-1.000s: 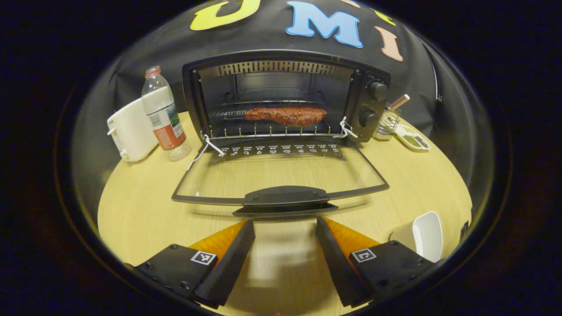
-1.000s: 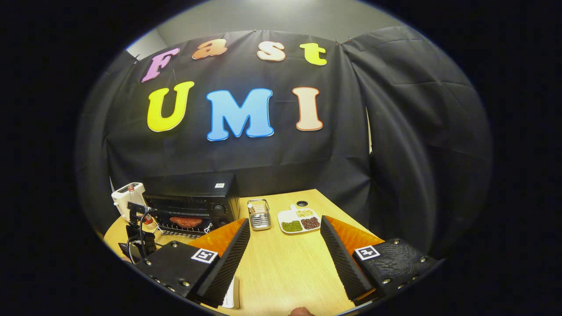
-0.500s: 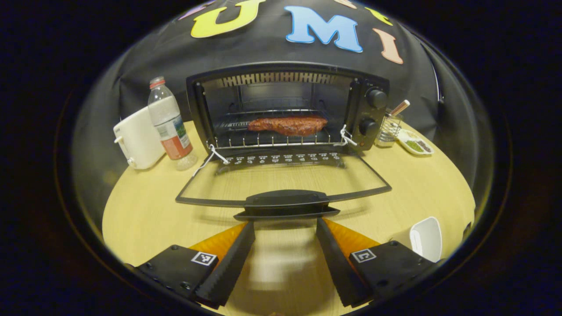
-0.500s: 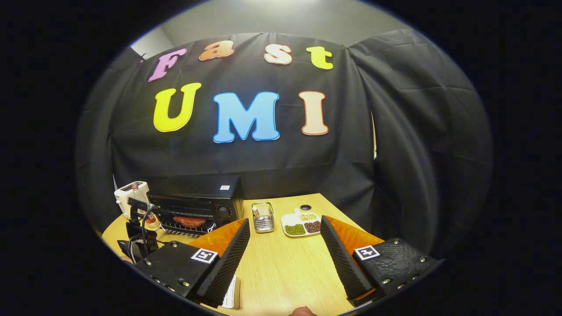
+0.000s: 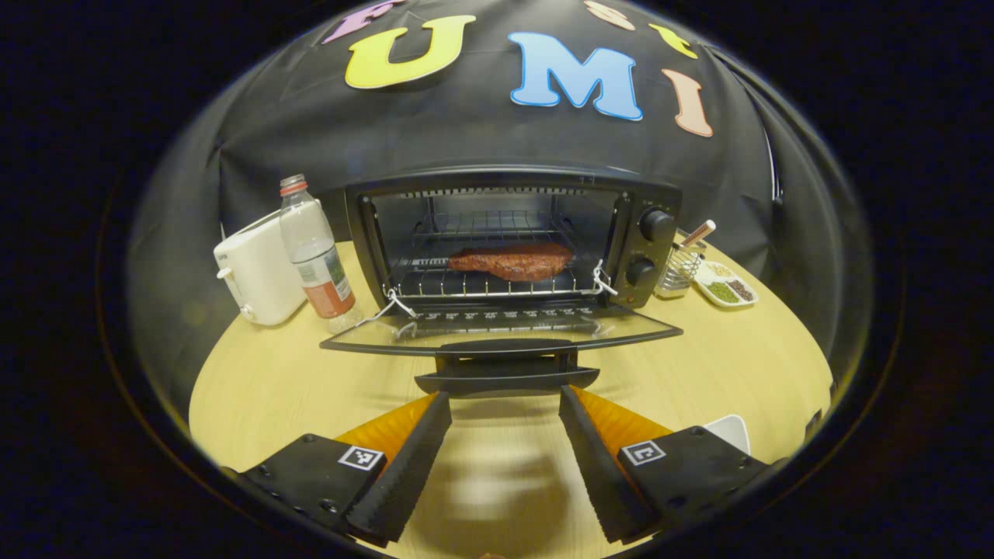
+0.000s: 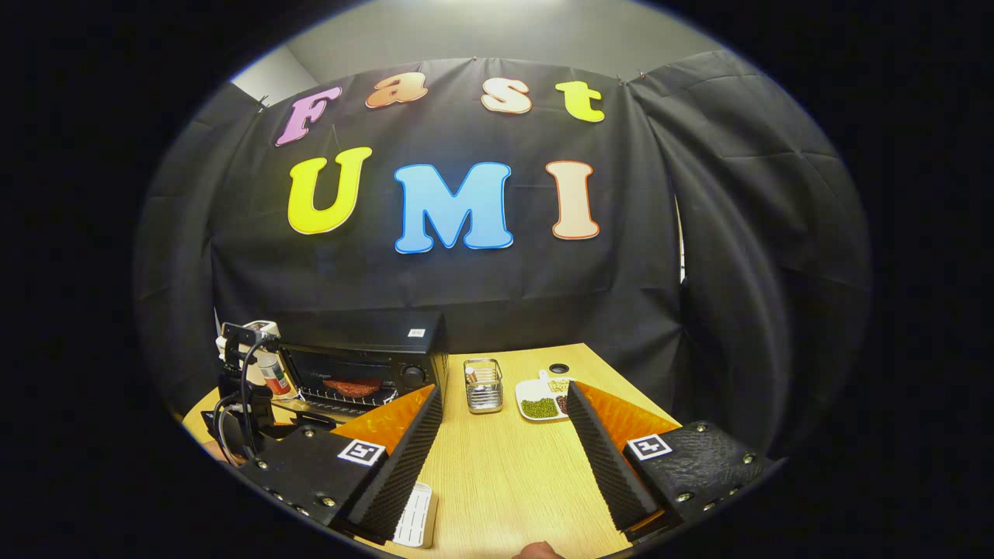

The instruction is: Open the electric oven with the left hand, put the food in, and close the electric oven.

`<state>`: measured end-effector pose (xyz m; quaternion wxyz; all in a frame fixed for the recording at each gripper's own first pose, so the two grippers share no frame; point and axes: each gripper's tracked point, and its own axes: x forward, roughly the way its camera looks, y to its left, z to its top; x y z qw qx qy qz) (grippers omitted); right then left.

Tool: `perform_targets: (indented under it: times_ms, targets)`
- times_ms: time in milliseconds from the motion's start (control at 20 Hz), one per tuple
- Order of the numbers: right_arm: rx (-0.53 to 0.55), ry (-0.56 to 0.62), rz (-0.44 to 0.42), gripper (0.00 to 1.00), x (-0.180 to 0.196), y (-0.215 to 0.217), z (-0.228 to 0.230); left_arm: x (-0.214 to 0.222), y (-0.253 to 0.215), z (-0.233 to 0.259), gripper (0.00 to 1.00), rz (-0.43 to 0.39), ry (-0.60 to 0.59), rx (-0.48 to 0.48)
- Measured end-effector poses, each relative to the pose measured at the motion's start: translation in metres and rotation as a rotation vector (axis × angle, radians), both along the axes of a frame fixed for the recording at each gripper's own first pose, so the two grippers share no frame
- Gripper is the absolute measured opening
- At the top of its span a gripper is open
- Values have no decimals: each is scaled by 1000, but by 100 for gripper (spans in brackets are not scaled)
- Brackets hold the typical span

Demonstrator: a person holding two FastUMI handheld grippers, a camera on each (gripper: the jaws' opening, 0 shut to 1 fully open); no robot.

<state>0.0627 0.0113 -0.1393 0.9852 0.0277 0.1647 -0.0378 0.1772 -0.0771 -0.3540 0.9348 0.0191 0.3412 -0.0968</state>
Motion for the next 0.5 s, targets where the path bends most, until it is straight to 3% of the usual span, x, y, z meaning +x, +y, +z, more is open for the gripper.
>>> perform_targets:
  times_ms: [50,100,200,250,450,500]
  targets:
    - [3,0,0,98,0,-1,-1,1,0,4,100,0,-14,1]
    - [4,0,1,98,0,-2,-1,4,0,9,95,1,-30,2]
    - [3,2,3,98,0,-2,-2,7,0,17,95,5,-58,-2]
    - [5,4,3,98,0,-2,-3,8,0,20,100,7,-66,-5]
    - [10,6,2,98,4,-2,-5,19,-1,32,96,7,-109,-2]
    - [9,6,3,98,4,-2,-5,21,-1,35,100,4,-120,2]
